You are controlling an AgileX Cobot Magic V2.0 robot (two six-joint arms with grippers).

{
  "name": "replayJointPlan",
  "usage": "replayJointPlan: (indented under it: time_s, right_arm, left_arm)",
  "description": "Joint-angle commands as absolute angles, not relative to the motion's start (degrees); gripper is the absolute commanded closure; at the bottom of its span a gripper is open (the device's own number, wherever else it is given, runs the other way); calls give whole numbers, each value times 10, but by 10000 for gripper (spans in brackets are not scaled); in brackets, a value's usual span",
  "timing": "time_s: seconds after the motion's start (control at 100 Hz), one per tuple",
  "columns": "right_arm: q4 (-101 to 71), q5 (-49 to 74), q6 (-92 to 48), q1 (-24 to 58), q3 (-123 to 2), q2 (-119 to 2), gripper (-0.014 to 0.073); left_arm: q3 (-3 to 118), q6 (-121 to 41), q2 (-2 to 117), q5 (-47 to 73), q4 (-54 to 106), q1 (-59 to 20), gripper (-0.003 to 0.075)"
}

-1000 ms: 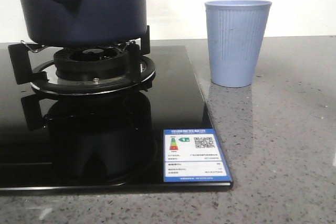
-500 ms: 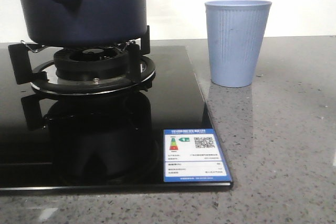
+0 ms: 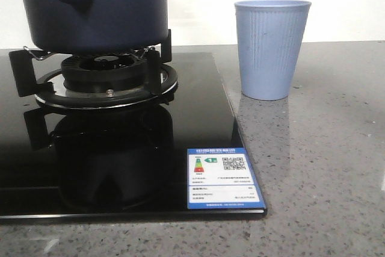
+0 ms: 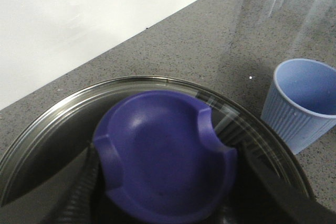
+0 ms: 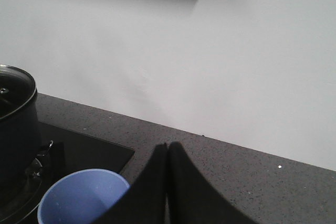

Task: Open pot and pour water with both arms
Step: 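Lower the glass lid onto the pot with the left gripper and release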

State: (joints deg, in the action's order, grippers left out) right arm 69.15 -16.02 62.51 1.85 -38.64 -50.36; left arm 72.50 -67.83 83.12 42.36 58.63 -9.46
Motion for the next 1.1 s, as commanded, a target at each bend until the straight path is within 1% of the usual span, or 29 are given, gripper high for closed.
replayJointPlan:
  time_s: [0.0, 0.55, 0.64, 0.74, 0.81, 0.93, 1.09]
  right_arm:
    - [679, -172, 627, 15, -399, -496, 664]
    - [679, -173, 627, 15, -399, -496, 664]
    - [679, -173, 627, 15, -399, -496, 664]
    - [679, -173, 627, 15, -399, -496, 664]
    - [679, -173, 627, 15, -399, -496, 664]
    - [679, -172, 627, 15, -399, -496, 664]
    - [679, -170, 627, 15, -399, -496, 664]
  left_arm:
    - [748, -677, 808, 401, 620, -95, 323]
    - [748, -677, 808, 413, 636, -95, 321]
    - [748, -677, 808, 414, 636, -95, 292]
    - [748, -677, 808, 414, 637, -95, 213]
    - [748, -677, 808, 414, 637, -95, 175]
    - [748, -677, 803, 415, 637, -95, 150]
    - [748, -677, 776, 416, 635, -93, 150]
